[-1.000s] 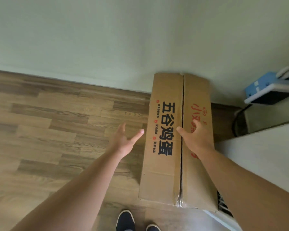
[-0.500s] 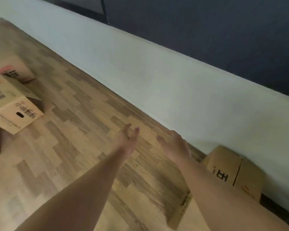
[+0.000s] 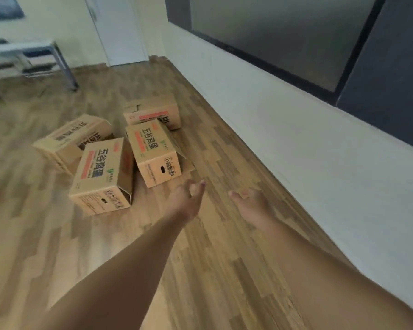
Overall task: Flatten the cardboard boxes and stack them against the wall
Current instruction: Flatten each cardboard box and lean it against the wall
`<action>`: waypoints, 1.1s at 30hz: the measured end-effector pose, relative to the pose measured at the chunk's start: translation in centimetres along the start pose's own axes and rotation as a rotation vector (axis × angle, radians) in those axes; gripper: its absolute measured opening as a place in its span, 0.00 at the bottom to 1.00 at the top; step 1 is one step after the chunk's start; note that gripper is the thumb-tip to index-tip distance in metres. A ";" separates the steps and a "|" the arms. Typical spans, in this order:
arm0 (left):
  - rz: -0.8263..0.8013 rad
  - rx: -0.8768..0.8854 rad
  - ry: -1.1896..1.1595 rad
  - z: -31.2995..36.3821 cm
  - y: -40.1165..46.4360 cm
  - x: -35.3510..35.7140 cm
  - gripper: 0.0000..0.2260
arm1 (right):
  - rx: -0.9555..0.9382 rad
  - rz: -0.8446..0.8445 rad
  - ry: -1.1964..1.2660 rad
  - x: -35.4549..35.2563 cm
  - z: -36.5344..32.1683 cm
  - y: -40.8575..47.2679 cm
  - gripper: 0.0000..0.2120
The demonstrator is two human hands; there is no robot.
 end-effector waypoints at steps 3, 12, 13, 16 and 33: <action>0.042 -0.044 -0.001 -3.9 4.7 -5.3 0.34 | -0.061 -0.053 -0.038 4.2 -6.6 3.8 0.24; 0.120 -0.138 0.016 -11.7 22.7 -13.4 0.37 | -0.099 -0.193 -0.016 14.2 -21.0 20.4 0.20; 0.135 -0.161 0.012 -12.6 24.9 -13.9 0.38 | -0.091 -0.201 0.000 15.1 -22.1 22.8 0.19; 0.163 -0.214 0.014 -14.3 31.1 -16.1 0.34 | -0.071 -0.243 0.005 17.4 -26.0 29.1 0.17; 0.048 -0.293 -0.012 -29.2 68.3 -17.2 0.31 | 0.213 -0.303 0.024 33.4 -35.7 61.8 0.24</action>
Point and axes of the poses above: each hand's wrist, its own y-axis towards the middle knuckle, its own x-axis out of the palm, z = x × y, the point moved 8 cm from there along y, towards the middle knuckle
